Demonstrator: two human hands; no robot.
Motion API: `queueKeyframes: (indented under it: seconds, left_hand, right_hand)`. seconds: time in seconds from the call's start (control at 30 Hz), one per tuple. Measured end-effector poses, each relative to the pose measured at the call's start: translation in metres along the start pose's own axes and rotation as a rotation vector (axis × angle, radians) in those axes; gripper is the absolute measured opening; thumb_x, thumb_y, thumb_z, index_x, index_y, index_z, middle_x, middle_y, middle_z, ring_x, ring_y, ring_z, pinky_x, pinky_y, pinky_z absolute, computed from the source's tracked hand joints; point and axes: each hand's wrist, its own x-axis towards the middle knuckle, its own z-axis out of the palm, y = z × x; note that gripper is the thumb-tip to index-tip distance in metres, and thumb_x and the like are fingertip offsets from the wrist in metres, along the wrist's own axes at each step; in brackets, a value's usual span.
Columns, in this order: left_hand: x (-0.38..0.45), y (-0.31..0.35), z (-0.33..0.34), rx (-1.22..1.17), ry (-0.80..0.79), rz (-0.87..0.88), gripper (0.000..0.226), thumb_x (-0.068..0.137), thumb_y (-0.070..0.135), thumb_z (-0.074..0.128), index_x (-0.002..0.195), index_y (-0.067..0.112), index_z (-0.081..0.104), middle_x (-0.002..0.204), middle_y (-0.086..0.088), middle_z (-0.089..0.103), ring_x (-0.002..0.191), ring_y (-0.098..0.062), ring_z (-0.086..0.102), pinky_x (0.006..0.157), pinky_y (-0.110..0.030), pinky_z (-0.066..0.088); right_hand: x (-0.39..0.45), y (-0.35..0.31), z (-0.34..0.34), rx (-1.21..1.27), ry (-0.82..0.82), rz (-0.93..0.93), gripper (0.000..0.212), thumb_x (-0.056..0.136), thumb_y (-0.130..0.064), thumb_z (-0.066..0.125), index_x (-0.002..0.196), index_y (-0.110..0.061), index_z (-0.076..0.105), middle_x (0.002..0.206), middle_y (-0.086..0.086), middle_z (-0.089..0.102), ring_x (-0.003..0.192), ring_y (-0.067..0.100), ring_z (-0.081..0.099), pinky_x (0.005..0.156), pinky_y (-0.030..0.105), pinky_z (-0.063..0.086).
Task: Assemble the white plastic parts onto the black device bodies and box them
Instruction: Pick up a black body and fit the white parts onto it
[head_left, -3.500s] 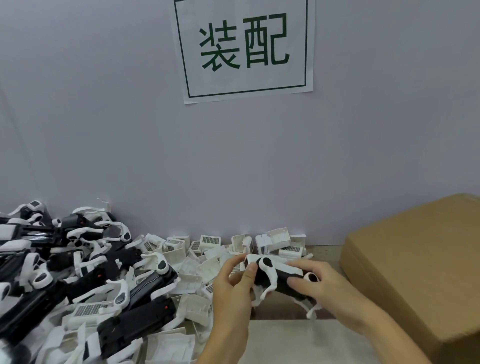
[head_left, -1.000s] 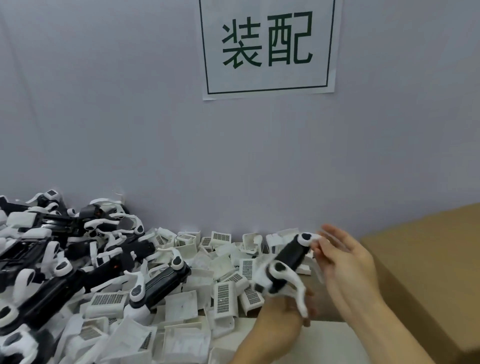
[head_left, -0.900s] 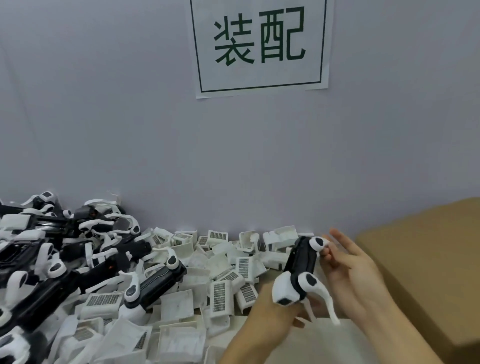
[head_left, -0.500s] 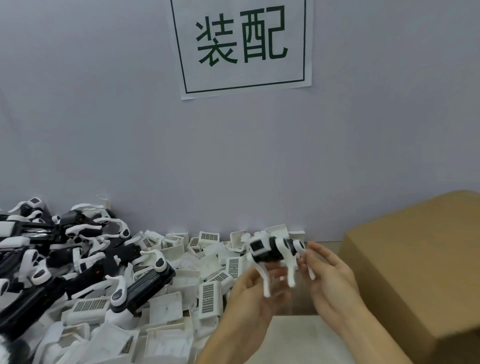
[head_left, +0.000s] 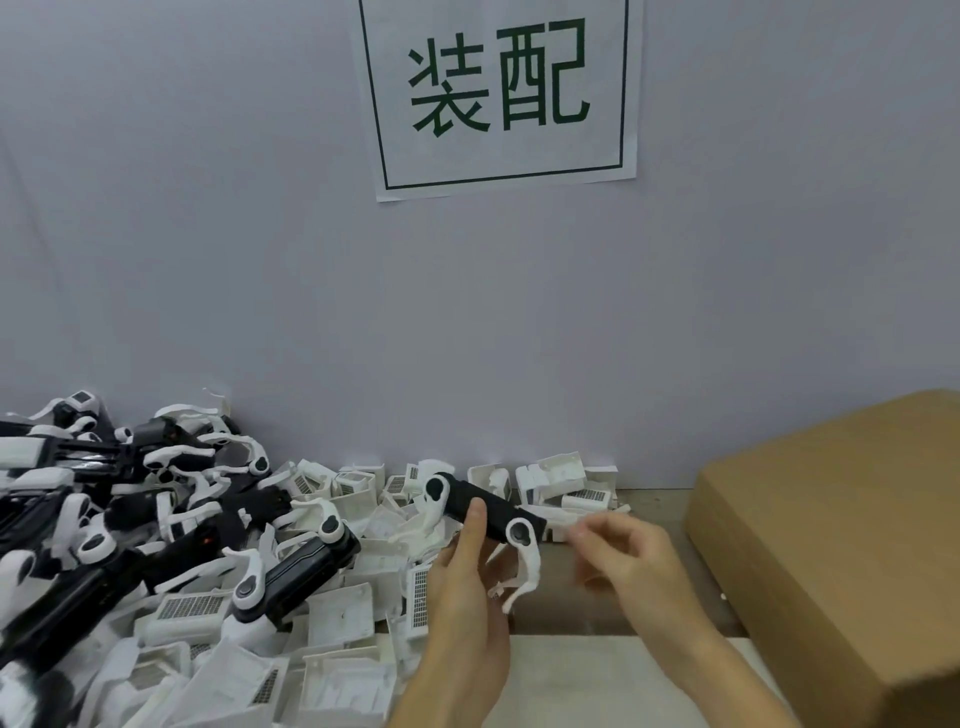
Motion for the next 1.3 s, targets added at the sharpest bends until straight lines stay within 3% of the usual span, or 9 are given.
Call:
queueKeyframes:
  seconds: [0.07,0.23,0.33,0.43,0.6,0.8,1.0,1.13,1.3]
  left_hand:
    - [0.001,-0.001,-0.001,-0.004,-0.004,-0.014,0.07,0.072,0.041,0.073,0.118,-0.012,0.065,0.113,-0.03,0.069,0.098,-0.036,0.06,0.083,-0.041,0.048]
    - [0.004,-0.003,-0.004,0.136,-0.07,-0.013,0.054,0.085,0.043,0.066,0.112,-0.003,0.072,0.109,-0.023,0.073,0.099,-0.039,0.07,0.083,-0.044,0.057]
    - [0.007,-0.002,-0.005,0.255,-0.053,0.003,0.043,0.097,0.043,0.056,0.1,0.006,0.079,0.101,-0.019,0.076,0.095,-0.038,0.073,0.092,-0.052,0.056]
    - [0.008,-0.007,-0.005,0.378,-0.033,0.094,0.036,0.103,0.038,0.049,0.097,0.015,0.076,0.089,-0.01,0.079,0.081,-0.025,0.075,0.074,-0.037,0.057]
    - [0.005,-0.012,-0.004,0.427,-0.065,0.106,0.02,0.104,0.027,0.051,0.108,0.023,0.07,0.095,-0.006,0.079,0.087,-0.025,0.076,0.067,-0.04,0.059]
    - [0.002,-0.01,-0.002,0.469,-0.095,0.203,0.013,0.097,0.031,0.063,0.1,0.028,0.075,0.093,0.002,0.079,0.085,-0.013,0.076,0.06,-0.025,0.056]
    - [0.002,-0.013,-0.002,0.436,-0.115,0.226,0.014,0.097,0.022,0.064,0.109,0.025,0.07,0.098,0.006,0.078,0.093,-0.006,0.073,0.073,-0.026,0.058]
    - [0.004,-0.016,-0.005,0.51,-0.112,0.281,0.018,0.094,0.011,0.067,0.107,0.024,0.068,0.093,0.013,0.078,0.088,0.001,0.072,0.067,-0.017,0.057]
    - [0.003,-0.015,-0.006,0.521,-0.147,0.338,0.028,0.091,0.006,0.07,0.111,0.023,0.061,0.098,0.001,0.078,0.089,-0.019,0.076,0.076,-0.048,0.063]
  right_hand:
    - [0.001,-0.004,-0.003,-0.018,0.07,0.0,0.011,0.094,-0.026,0.066,0.089,-0.022,0.075,0.082,-0.004,0.07,0.076,0.015,0.064,0.07,0.024,0.049]
    - [-0.006,-0.004,0.008,-0.055,-0.439,0.132,0.031,0.085,-0.053,0.066,0.108,-0.034,0.073,0.106,-0.004,0.077,0.099,0.017,0.074,0.084,0.029,0.054]
    - [-0.004,0.0,0.013,-0.088,-0.377,0.125,0.045,0.077,-0.052,0.07,0.116,-0.029,0.069,0.108,-0.002,0.076,0.1,0.017,0.073,0.087,0.031,0.054]
    - [-0.003,0.004,0.009,-0.112,-0.341,0.066,0.046,0.075,-0.041,0.071,0.119,-0.029,0.066,0.106,-0.007,0.075,0.102,0.012,0.07,0.095,0.037,0.055]
    - [-0.003,0.012,0.018,-0.135,-0.256,0.031,0.042,0.08,-0.025,0.081,0.118,-0.024,0.063,0.096,-0.008,0.075,0.088,0.008,0.074,0.072,0.022,0.059]
    - [-0.003,0.02,0.026,-0.434,-0.096,-0.119,0.037,0.063,-0.047,0.074,0.098,-0.036,0.065,0.09,-0.016,0.073,0.08,0.003,0.071,0.071,0.033,0.061]
    - [-0.002,0.02,0.03,-0.439,-0.107,-0.124,0.049,0.052,-0.053,0.07,0.098,-0.038,0.064,0.092,-0.022,0.072,0.083,-0.003,0.069,0.073,0.029,0.06]
    - [-0.005,0.02,0.026,-0.384,-0.168,-0.13,0.039,0.065,-0.045,0.071,0.104,-0.044,0.064,0.103,-0.026,0.071,0.095,-0.006,0.067,0.086,0.028,0.058]
    - [-0.006,0.02,0.023,-0.19,-0.134,-0.17,0.049,0.08,-0.021,0.06,0.125,-0.04,0.058,0.123,-0.017,0.066,0.115,-0.005,0.06,0.093,0.016,0.05]
